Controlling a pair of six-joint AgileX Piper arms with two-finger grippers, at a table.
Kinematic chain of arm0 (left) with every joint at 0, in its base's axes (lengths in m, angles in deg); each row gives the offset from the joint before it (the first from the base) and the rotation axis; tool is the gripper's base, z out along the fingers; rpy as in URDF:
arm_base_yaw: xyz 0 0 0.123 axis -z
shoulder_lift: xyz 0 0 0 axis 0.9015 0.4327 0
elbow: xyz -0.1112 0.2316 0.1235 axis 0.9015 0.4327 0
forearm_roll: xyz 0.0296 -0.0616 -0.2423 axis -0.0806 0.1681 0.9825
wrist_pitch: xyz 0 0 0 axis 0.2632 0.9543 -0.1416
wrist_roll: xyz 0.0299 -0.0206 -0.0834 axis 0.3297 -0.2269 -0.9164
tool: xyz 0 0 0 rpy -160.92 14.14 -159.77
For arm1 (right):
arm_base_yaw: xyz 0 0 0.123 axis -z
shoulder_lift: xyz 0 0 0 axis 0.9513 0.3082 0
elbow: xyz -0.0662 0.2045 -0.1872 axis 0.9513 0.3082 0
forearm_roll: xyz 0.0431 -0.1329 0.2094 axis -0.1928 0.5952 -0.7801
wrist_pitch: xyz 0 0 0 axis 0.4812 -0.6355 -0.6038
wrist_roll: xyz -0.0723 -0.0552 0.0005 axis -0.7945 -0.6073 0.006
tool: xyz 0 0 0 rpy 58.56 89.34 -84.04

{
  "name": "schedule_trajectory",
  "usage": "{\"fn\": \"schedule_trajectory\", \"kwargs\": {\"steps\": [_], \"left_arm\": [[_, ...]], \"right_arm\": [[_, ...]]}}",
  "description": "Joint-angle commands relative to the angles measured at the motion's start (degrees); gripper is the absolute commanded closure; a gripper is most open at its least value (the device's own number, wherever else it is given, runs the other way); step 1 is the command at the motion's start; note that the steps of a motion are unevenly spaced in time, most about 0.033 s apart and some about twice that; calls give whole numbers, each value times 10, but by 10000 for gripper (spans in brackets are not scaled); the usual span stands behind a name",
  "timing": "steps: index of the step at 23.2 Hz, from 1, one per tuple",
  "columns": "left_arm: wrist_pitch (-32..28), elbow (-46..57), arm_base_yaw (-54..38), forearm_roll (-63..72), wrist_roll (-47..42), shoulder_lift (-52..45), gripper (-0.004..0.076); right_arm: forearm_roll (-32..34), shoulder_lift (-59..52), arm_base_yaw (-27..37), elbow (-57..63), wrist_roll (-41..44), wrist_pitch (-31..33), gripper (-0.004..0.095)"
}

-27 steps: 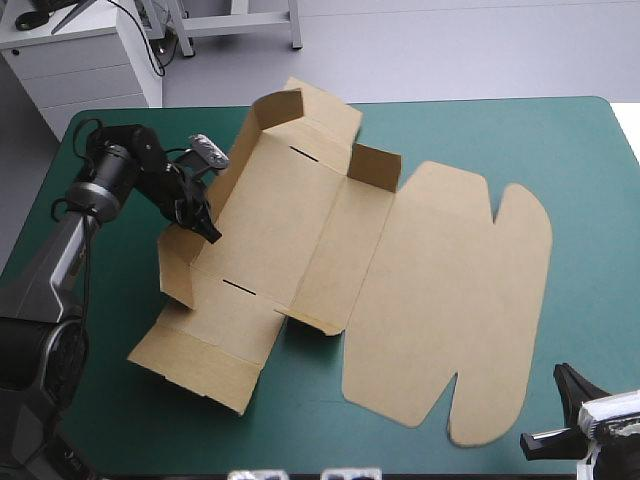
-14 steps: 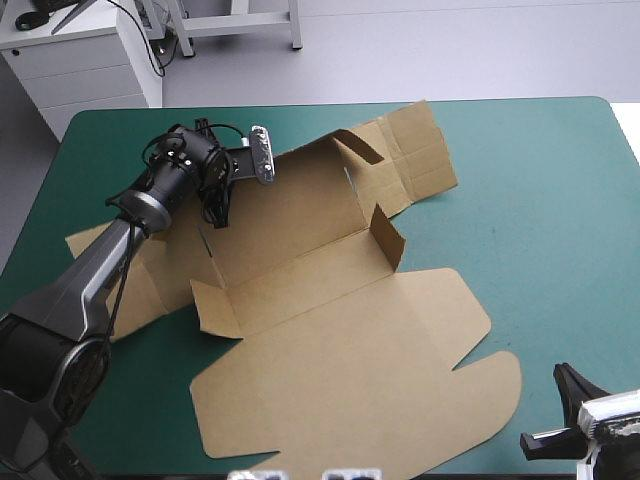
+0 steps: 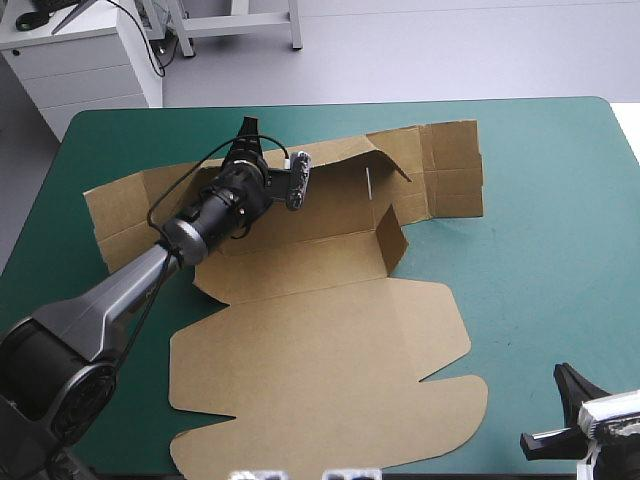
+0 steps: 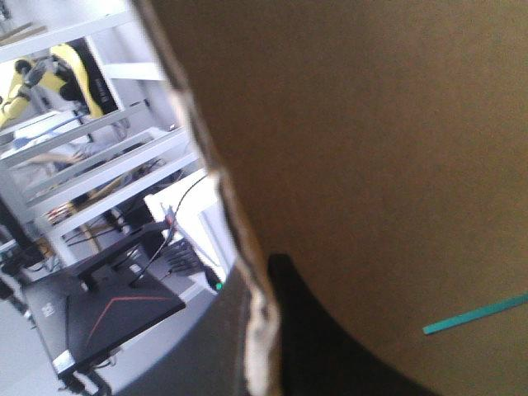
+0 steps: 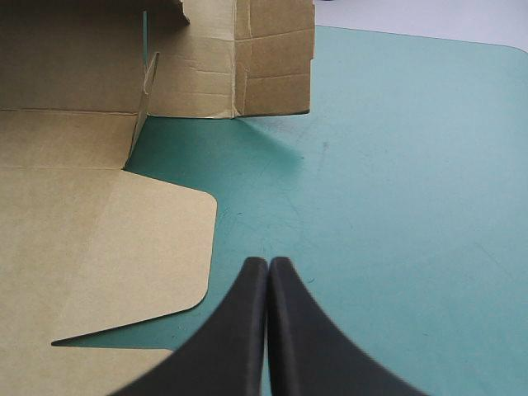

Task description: Fold the box

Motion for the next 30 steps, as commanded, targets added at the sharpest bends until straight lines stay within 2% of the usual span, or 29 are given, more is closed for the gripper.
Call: {"fn": "schedule_trajectory", "kwargs": {"steps": [1,3,8,12,17,22,30], "left_arm": [[-61,45,37,-165,-172,-31,731],[-76,71,52,-254,-249,-37,731],[-70,136,84,-435,-431,-59,731],[-48,209,108,-532,-499,-88,731],[21,276,153,-565,-587,-133,731],[40,278,205,-565,-616,-151,731],[27,278,203,-565,-616,-150,731]], "right_arm": [[0,-11,5,-13,0,-42,922],[0,-11,5,-13,0,-42,922],[0,-11,5,-13,0,-42,922],[0,-11,5,-13,0,-42,922],[0,-11,5,-13,0,-42,922],[0,-11,5,-13,0,-42,922],[-3,-11,5,-13,0,-50,922]]}}
